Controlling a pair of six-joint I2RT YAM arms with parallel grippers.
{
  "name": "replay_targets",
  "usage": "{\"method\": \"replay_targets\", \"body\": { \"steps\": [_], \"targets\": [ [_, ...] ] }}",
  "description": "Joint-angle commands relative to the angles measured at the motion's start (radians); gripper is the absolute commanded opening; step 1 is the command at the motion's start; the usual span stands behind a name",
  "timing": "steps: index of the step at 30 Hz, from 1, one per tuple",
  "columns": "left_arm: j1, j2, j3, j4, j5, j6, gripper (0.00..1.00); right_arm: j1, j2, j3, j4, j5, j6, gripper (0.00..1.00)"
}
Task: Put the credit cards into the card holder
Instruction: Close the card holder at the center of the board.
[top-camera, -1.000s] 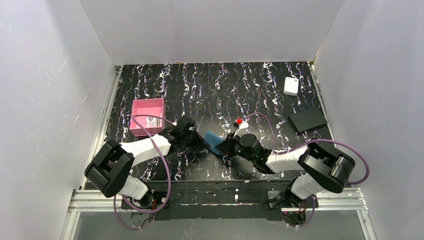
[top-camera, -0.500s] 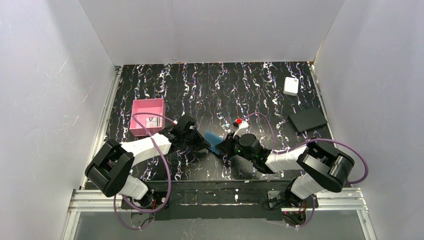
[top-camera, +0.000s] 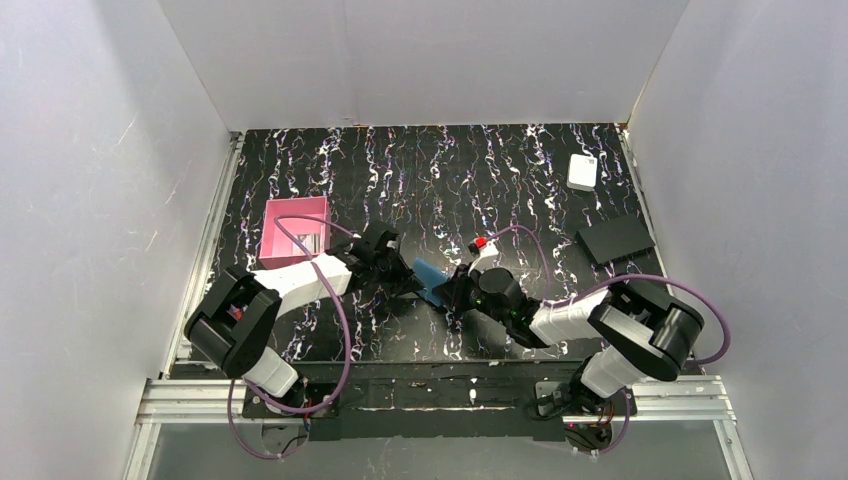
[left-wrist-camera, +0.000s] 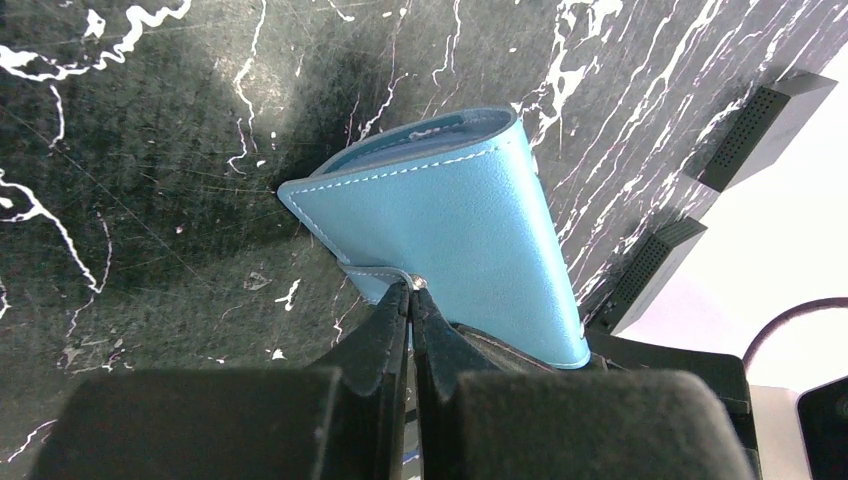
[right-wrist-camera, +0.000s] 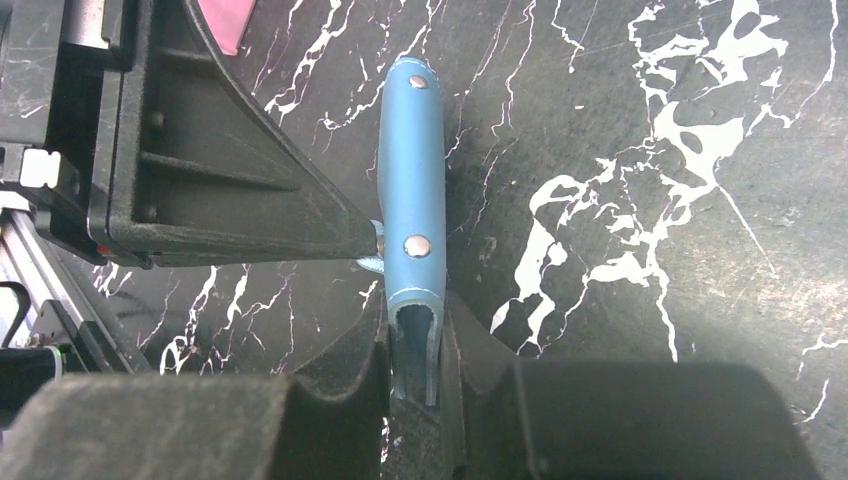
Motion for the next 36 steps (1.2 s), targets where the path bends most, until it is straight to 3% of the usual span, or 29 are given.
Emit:
{"method": "replay_targets", "body": {
  "steps": [1, 28, 36],
  "targets": [
    [-0.002, 0.020, 0.058, 0.006, -0.035, 0.022, 0.00, 0.027, 0.037, -0.016, 0.078, -0.107, 0.045, 0.01],
    [-0.010, 0.333, 0.377, -0.272, 0.088, 0.207, 0.00, -0.016, 0.210, -0.104, 0.295, -0.206, 0.277, 0.01],
    [-0.044, 0.431, 0.491, -0.382, 0.065, 0.233, 0.00, -0.034, 0.171, -0.052, 0.079, -0.240, 0.253, 0.01]
  ]
}}
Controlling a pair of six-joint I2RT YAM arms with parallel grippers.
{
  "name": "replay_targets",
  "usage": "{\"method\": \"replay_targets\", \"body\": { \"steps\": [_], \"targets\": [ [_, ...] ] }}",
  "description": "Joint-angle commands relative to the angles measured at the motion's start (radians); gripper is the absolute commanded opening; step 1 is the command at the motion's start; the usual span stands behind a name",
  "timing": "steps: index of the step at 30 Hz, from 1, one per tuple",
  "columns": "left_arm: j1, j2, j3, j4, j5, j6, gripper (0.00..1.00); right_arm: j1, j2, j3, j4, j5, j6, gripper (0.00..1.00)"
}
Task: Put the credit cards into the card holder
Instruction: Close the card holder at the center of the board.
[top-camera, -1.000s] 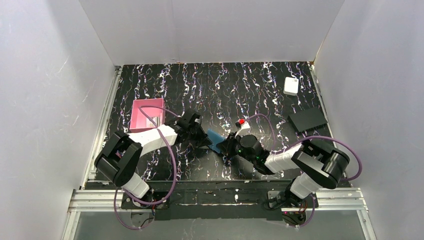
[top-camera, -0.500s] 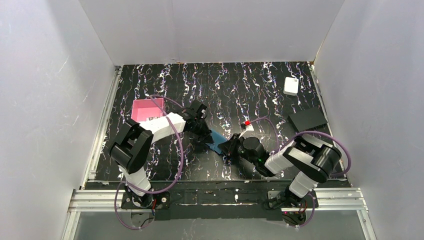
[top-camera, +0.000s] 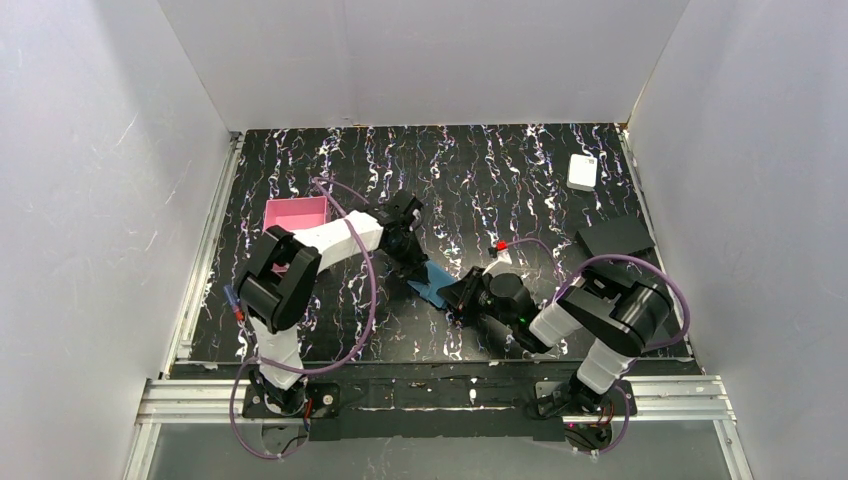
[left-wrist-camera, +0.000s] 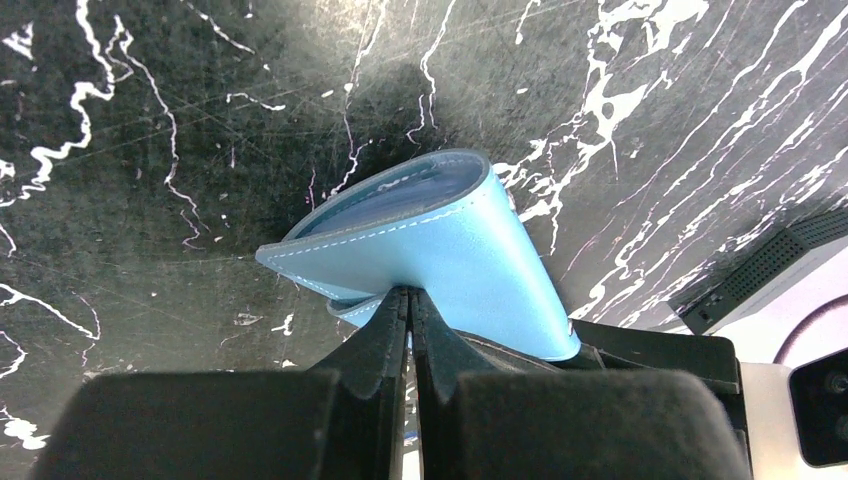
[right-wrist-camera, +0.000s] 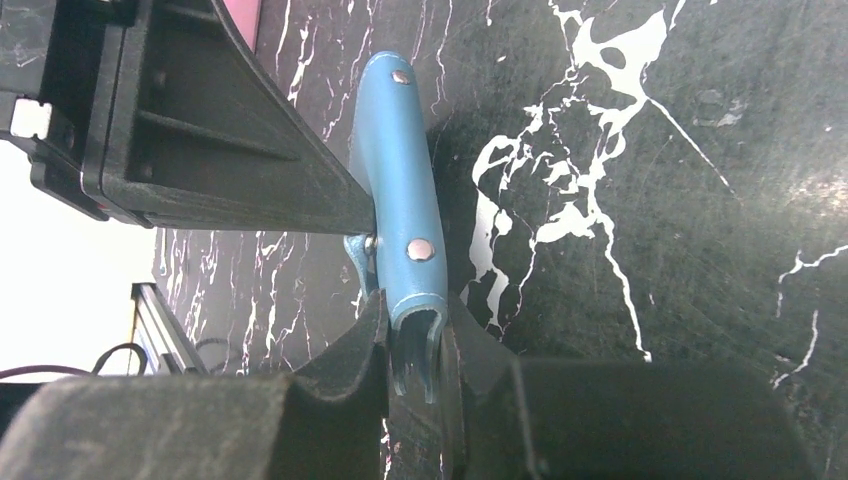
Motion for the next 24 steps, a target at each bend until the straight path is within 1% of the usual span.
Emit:
{"method": "replay_targets", "body": {
  "steps": [1, 3, 5, 6, 9, 10, 12, 15, 18, 19, 21, 24],
  "targets": [
    [-0.071, 0.117, 0.063, 0.027, -0.035, -0.001, 0.00, 0.040, -0.017, 0.062, -0.269, -0.177, -0.046, 0.01],
    [-0.086, 0.137, 0.098, -0.025, -0.062, -0.001, 0.00, 0.040, -0.037, 0.081, -0.344, -0.160, -0.065, 0.01],
    [-0.102, 0.159, 0.141, -0.071, -0.092, 0.001, 0.00, 0.040, -0.045, 0.094, -0.404, -0.153, -0.068, 0.04],
    [-0.112, 0.171, 0.164, -0.104, -0.114, 0.000, 0.00, 0.040, -0.050, 0.104, -0.434, -0.144, -0.073, 0.06],
    [-0.135, 0.198, 0.210, -0.163, -0.161, -0.015, 0.00, 0.040, -0.071, 0.138, -0.534, -0.125, -0.091, 0.19],
    [-0.142, 0.203, 0.214, -0.170, -0.175, -0.024, 0.00, 0.040, -0.077, 0.152, -0.583, -0.116, -0.100, 0.26],
    [-0.157, 0.221, 0.223, -0.183, -0.195, -0.039, 0.00, 0.040, -0.089, 0.181, -0.676, -0.102, -0.117, 0.35],
    [-0.178, 0.252, 0.249, -0.213, -0.232, -0.066, 0.00, 0.040, -0.131, 0.201, -0.799, -0.030, -0.132, 0.51],
    [-0.201, 0.270, 0.278, -0.258, -0.309, -0.093, 0.00, 0.040, -0.185, 0.209, -0.891, 0.028, -0.141, 0.66],
    [-0.205, 0.276, 0.286, -0.268, -0.324, -0.102, 0.00, 0.040, -0.205, 0.210, -0.919, 0.046, -0.143, 0.70],
    [-0.212, 0.290, 0.306, -0.289, -0.348, -0.113, 0.00, 0.039, -0.256, 0.210, -0.980, 0.092, -0.145, 0.74],
    [-0.220, 0.322, 0.349, -0.345, -0.378, -0.127, 0.00, 0.036, -0.354, 0.205, -1.076, 0.178, -0.151, 0.76]
  ]
}}
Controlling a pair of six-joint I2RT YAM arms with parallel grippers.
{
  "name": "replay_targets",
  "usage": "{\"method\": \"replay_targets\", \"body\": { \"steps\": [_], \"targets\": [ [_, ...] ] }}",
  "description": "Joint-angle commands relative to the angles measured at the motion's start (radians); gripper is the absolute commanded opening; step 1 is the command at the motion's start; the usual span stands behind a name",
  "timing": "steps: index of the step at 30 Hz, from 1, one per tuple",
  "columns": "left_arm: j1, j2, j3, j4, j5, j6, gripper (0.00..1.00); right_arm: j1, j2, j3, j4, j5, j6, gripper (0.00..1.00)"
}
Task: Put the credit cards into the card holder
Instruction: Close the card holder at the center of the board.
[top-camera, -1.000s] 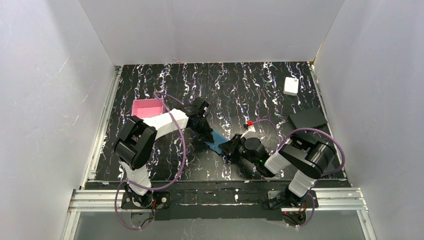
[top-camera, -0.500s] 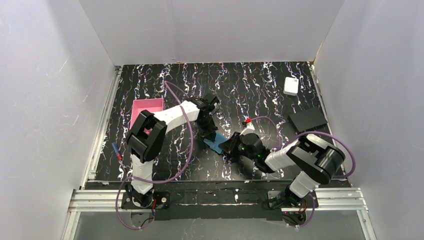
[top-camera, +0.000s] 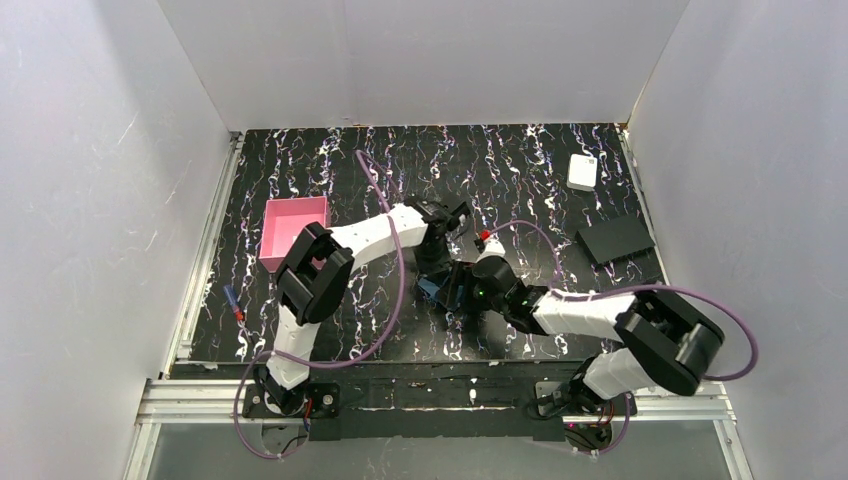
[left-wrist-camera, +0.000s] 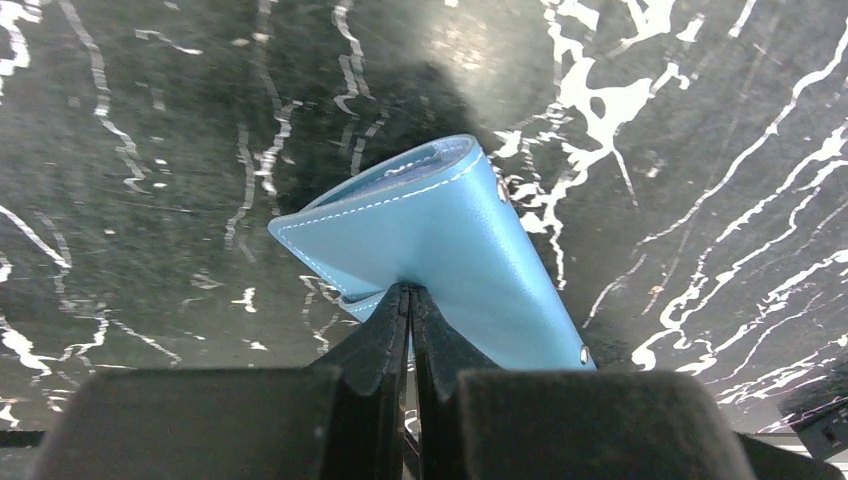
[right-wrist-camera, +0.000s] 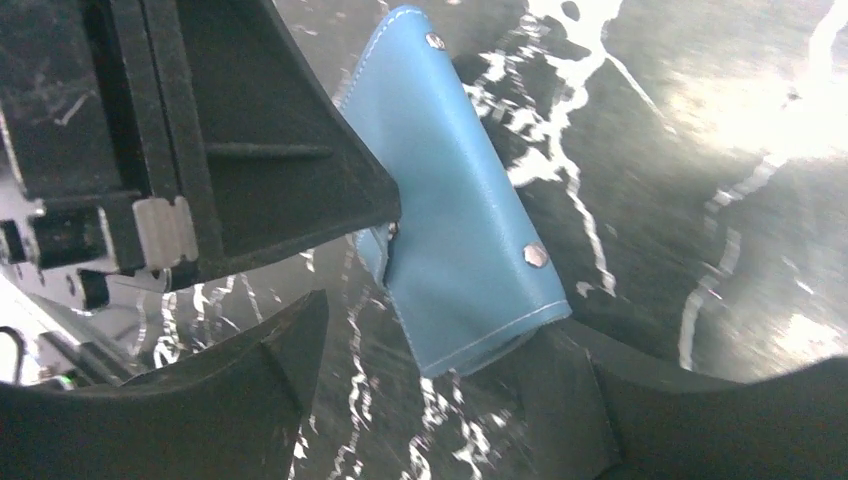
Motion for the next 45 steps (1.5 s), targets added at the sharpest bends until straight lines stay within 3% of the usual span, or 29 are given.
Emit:
{"method": "replay_targets", "body": {
  "steps": [1, 4, 8, 11, 15, 20, 26, 30, 34, 37, 39, 41, 45],
  "targets": [
    [-0.048, 0.142, 0.012, -0.014, -0.083, -0.070, 0.00, 0.004, -0.119, -0.018, -0.324, 0.149, -0.049, 0.76],
    [-0.059, 0.183, 0.054, -0.049, -0.095, -0.080, 0.00, -0.019, -0.207, -0.046, -0.366, 0.168, -0.053, 0.81],
    [-0.074, 0.225, 0.102, -0.076, -0.102, -0.084, 0.00, -0.096, -0.229, -0.109, -0.245, 0.023, -0.070, 0.98],
    [-0.082, 0.236, 0.109, -0.074, -0.097, -0.087, 0.00, -0.188, -0.208, -0.190, -0.050, -0.148, -0.046, 0.95],
    [-0.084, 0.244, 0.107, -0.073, -0.093, -0.086, 0.00, -0.232, -0.204, -0.240, 0.098, -0.232, -0.051, 0.88],
    [-0.089, 0.240, 0.078, -0.062, -0.087, -0.086, 0.00, -0.237, -0.215, -0.212, 0.080, -0.219, -0.112, 0.98],
    [-0.089, 0.237, 0.056, -0.035, -0.066, -0.074, 0.00, -0.238, -0.101, -0.204, 0.130, -0.177, -0.164, 0.98],
    [-0.089, 0.225, 0.049, -0.024, -0.067, -0.062, 0.00, -0.237, -0.102, -0.214, 0.130, -0.160, -0.148, 0.84],
    [-0.089, 0.222, 0.041, -0.012, -0.060, -0.058, 0.00, -0.237, -0.286, -0.158, -0.069, -0.122, -0.216, 0.47],
    [-0.089, 0.221, 0.038, -0.004, -0.053, -0.052, 0.00, -0.237, -0.388, -0.145, -0.092, -0.179, -0.235, 0.34],
    [-0.089, 0.219, 0.034, 0.002, -0.048, -0.048, 0.00, -0.237, -0.429, -0.141, -0.041, -0.291, -0.241, 0.19],
    [-0.089, 0.212, 0.028, 0.017, -0.042, -0.040, 0.00, -0.237, -0.362, -0.146, 0.100, -0.408, -0.244, 0.01],
    [-0.089, 0.203, 0.018, 0.040, -0.034, -0.028, 0.00, -0.234, -0.199, -0.177, 0.368, -0.502, -0.309, 0.01]
  ]
}}
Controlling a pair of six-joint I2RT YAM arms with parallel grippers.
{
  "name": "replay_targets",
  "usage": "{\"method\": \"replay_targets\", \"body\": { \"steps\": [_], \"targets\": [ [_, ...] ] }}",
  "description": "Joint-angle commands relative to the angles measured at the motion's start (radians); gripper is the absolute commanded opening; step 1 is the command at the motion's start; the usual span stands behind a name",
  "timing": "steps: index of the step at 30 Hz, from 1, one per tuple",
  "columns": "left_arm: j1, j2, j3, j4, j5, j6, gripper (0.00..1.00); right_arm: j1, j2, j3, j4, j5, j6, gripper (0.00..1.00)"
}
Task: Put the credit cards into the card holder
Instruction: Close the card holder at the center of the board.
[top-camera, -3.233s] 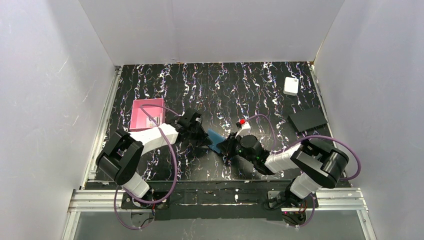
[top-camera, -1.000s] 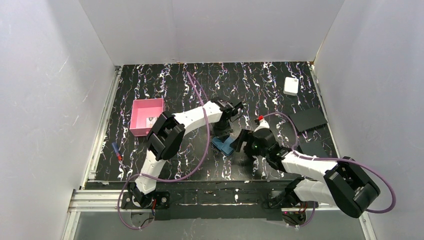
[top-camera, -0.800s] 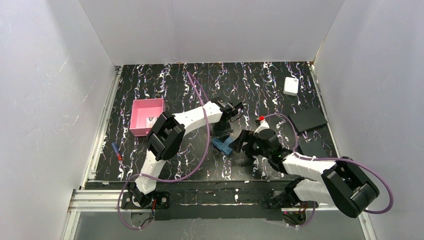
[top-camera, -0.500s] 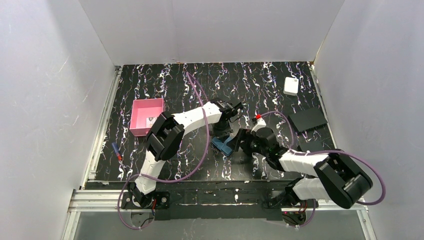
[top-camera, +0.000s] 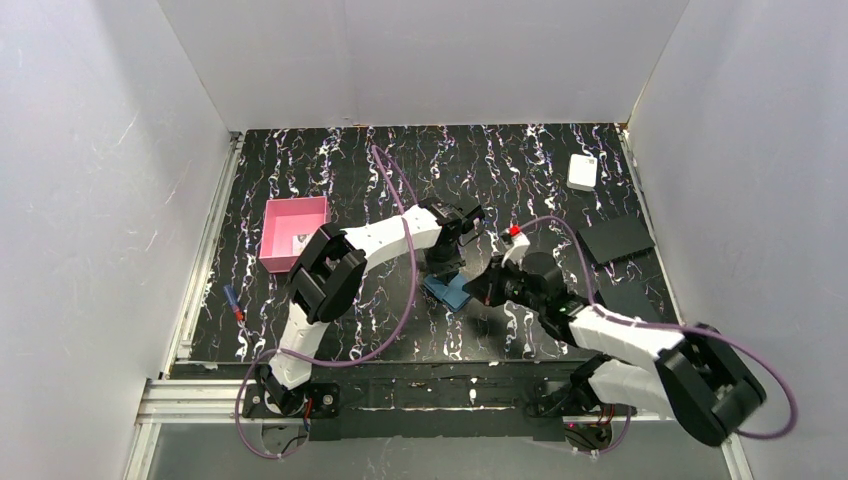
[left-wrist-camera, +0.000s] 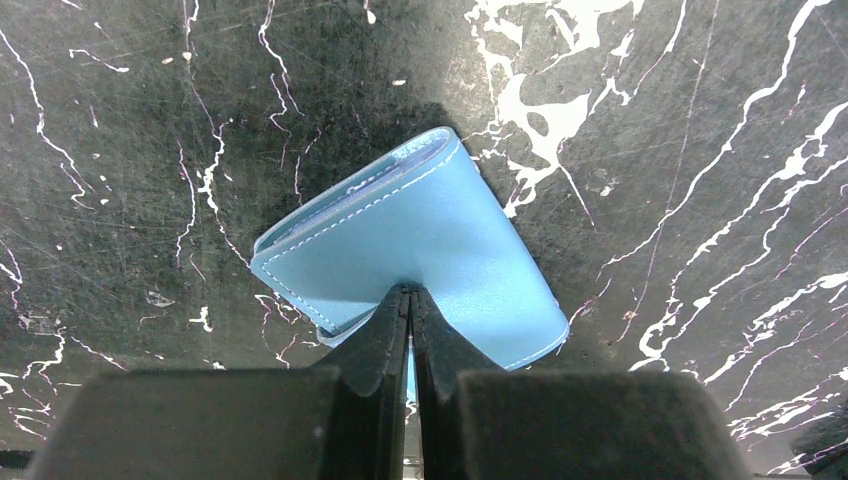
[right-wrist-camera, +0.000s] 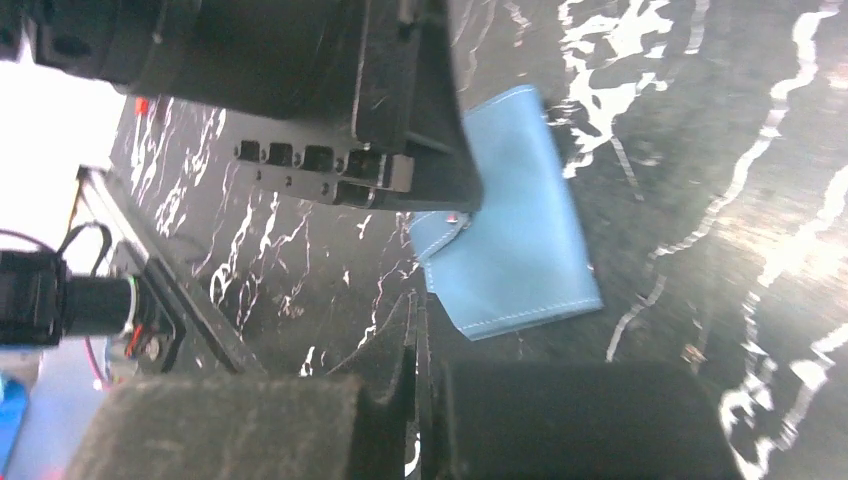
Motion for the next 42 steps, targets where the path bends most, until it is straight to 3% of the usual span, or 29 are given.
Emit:
{"method": "replay_targets", "body": {
  "steps": [1, 11, 16, 20, 31, 42],
  "targets": [
    [-0.034, 0.121, -0.088, 0.073, 0.034, 0.005, 0.00, 0.007, 0.126, -0.003, 0.312, -0.173, -0.106, 0.01],
    [-0.035, 0.124, -0.089, 0.084, 0.037, 0.022, 0.00, 0.043, 0.298, 0.010, 0.471, -0.074, -0.265, 0.01],
    [-0.034, 0.120, -0.096, 0.092, 0.040, 0.026, 0.00, 0.053, 0.413, -0.066, 0.722, -0.037, -0.254, 0.01],
    [-0.035, 0.116, -0.105, 0.097, 0.040, 0.029, 0.00, 0.079, 0.473, -0.076, 0.815, 0.019, -0.265, 0.01],
    [-0.032, 0.120, -0.106, 0.104, 0.045, 0.039, 0.00, 0.116, 0.461, -0.064, 0.801, 0.099, -0.286, 0.01],
    [-0.031, 0.120, -0.115, 0.107, 0.048, 0.037, 0.00, 0.120, 0.587, -0.060, 0.886, 0.167, -0.289, 0.01]
  ]
}}
